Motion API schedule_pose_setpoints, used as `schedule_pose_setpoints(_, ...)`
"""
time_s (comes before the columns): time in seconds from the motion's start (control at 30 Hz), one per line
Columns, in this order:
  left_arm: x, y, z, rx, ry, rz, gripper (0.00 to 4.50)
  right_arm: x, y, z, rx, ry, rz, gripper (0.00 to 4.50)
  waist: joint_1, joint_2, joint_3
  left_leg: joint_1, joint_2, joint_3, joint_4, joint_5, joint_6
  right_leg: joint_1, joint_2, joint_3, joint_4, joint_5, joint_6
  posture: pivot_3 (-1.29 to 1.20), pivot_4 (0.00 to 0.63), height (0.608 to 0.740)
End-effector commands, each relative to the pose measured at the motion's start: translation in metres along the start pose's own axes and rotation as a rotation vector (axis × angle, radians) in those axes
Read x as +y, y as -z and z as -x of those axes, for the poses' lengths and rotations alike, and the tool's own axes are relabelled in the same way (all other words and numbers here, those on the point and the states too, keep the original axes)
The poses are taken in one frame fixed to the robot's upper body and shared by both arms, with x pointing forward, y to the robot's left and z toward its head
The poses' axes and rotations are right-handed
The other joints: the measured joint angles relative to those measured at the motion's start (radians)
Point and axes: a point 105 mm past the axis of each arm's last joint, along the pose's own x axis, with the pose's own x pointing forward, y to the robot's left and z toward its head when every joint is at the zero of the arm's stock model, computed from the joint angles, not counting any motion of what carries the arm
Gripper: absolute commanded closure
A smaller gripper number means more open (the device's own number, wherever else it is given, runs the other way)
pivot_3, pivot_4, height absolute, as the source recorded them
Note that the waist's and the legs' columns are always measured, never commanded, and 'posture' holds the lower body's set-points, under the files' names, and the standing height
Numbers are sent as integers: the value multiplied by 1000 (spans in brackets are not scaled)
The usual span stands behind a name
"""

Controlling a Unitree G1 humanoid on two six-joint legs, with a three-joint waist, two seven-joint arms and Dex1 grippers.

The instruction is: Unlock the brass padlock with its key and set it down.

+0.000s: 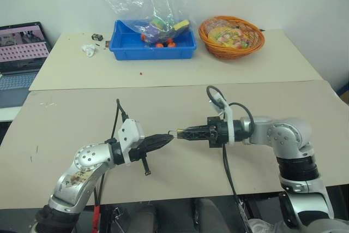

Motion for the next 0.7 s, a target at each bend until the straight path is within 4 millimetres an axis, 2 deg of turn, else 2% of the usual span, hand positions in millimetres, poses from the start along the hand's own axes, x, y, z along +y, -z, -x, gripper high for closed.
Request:
schedule_pose_setpoints(0.03, 1, -3, 1, -10, -9, -19, 4437, 26, -14, 0, -28, -93, 84, 4365, 1, 0, 0, 0, 0, 0, 0, 0, 0, 0, 0, 0, 0, 0, 0, 0, 150, 735)
schedule_pose_setpoints(0.43, 1, -7, -1, -15, -8, -26, 4437, 42, -6, -2, -16, -141, 84, 4365, 1, 0, 0, 0, 0, 0, 0, 0, 0, 0, 0, 0, 0, 0, 0, 0, 150, 735)
schedule_pose_setpoints(0.7, 3, -10, -4, -20, -5, -38, 4437, 42, -10, -1, -26, -132, 92, 4365, 2, 0, 0, 0, 0, 0, 1, 0, 0, 0, 0, 0, 0, 0, 0, 0, 150, 735)
